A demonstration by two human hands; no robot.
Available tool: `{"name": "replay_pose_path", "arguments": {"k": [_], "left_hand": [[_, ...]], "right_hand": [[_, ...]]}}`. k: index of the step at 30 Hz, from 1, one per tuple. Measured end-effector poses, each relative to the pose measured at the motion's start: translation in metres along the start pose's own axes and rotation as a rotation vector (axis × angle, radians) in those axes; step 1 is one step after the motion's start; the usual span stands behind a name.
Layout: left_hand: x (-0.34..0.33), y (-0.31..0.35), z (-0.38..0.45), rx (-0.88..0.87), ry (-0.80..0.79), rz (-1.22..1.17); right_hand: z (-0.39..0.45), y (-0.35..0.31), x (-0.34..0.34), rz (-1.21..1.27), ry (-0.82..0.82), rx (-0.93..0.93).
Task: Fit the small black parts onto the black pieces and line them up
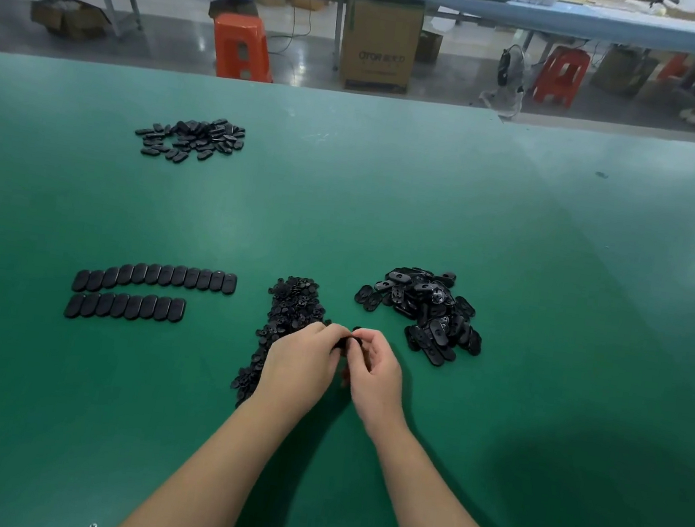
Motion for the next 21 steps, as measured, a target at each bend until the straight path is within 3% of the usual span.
{"name": "replay_pose_path", "arguments": {"k": [5,11,15,21], "left_hand": [[0.005,-0.008,-0.004,-0.027,0.123,0.039],[0.006,-0.019,0.0,0.04,0.046,0.028],[0.008,-0.02,0.001,0.037,0.041,0.02],[0.006,-0.021,-0.003,0.041,0.058,-0.036]], "right_hand": [[-0.005,-0.003,-0.001,-0.059,0.093,0.023],[-0.011,-0.006,0.002,-0.483,0.298,0.082],[-0.003,-0.005,0.015,-0.881,0.251,-0.039],[0.024,-0.011,0.027,-0.983,0.061,-0.111]]}}
Point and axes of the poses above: each hand's wrist, its own z-axis towards the middle knuckle, its own x-axis out of the back of the hand, y = z × x, the point moved 2 cm from there along z, towards the middle knuckle, and after that the axes turned 9 degrees about -y, right-handed, at the moved point
